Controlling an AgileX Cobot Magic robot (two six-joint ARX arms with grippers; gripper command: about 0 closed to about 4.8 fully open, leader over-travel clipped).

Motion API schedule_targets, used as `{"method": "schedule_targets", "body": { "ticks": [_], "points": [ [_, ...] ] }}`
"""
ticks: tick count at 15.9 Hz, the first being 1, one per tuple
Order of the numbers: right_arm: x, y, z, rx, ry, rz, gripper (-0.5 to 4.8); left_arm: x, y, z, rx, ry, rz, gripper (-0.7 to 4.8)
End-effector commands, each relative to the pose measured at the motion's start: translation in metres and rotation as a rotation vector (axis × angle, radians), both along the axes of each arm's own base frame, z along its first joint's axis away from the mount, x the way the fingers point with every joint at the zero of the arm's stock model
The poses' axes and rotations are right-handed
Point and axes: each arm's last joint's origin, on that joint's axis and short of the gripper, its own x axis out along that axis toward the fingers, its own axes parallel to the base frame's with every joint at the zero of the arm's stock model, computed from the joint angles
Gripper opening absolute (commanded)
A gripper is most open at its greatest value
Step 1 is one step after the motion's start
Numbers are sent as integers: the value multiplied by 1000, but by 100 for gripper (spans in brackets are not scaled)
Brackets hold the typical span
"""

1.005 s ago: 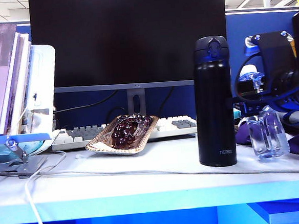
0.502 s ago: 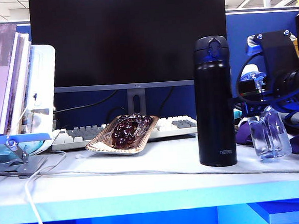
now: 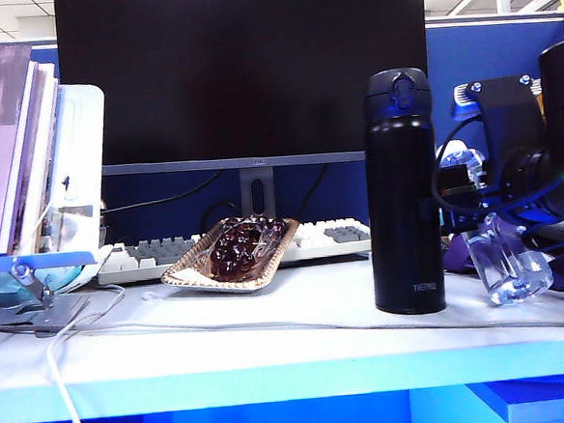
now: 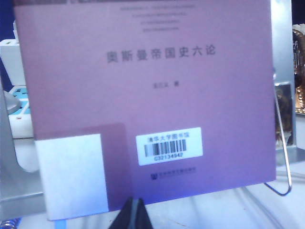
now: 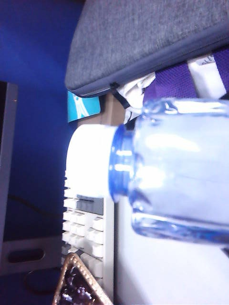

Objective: Pick up the mineral water bottle and place it vertically to the right of the black thermos cup.

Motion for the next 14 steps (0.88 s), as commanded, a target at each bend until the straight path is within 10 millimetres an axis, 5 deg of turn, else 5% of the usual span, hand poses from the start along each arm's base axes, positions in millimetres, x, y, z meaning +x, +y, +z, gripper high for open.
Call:
{"method": "schedule_targets", "body": {
  "ticks": [1,8,14],
  "points": [
    [-1,0,4,-1,6,5,266,0,0,-1,2,9,5,-5],
    [-12,-3,45,42,-135,1,266,0,0,-1,2,9,5,-5],
    [-15,-4,49,96,-145,5,266,0,0,-1,2,9,5,-5]
  ]
}}
